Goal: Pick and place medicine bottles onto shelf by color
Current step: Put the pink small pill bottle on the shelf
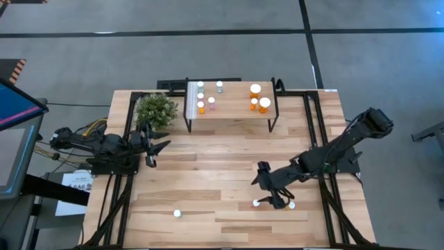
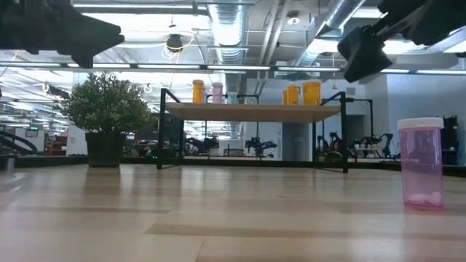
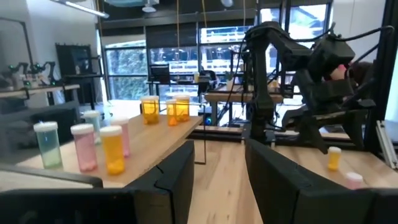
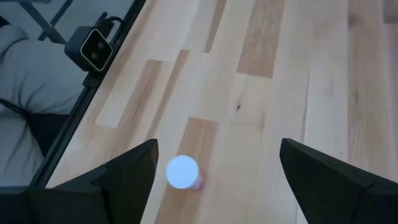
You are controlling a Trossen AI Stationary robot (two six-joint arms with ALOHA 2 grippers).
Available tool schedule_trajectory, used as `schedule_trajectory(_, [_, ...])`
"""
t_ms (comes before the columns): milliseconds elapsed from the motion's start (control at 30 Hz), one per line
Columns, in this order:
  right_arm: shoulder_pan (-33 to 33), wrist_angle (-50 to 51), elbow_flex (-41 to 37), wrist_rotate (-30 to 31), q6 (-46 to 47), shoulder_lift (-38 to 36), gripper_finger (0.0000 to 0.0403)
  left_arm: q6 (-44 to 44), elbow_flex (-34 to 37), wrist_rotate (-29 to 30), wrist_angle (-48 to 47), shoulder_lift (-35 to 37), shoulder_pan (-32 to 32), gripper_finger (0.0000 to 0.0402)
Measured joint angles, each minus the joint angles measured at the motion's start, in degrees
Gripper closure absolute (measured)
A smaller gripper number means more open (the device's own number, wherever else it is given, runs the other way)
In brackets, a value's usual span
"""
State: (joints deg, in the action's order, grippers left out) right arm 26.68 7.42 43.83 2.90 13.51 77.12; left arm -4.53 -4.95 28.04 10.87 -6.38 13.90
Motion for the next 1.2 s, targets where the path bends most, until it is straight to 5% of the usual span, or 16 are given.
schedule_trajectory(233, [2.03,-0.07,0.00,3.41,0.00,0.14,0.0046,2.76,1.17,0.03,-0.48,0.68,-0.01,0.0269])
schedule_trajectory(633, [4.76,-2.55,-0.07,2.93,1.49,11.99,0.0048,2.86,1.18,0.07,-1.14,0.68,-0.01,0.0269])
schedule_trajectory(1200, [5.96,-7.86,-0.02,2.84,1.62,19.80,0.0076,2.86,1.16,0.50,-1.31,0.66,-0.01,0.0269])
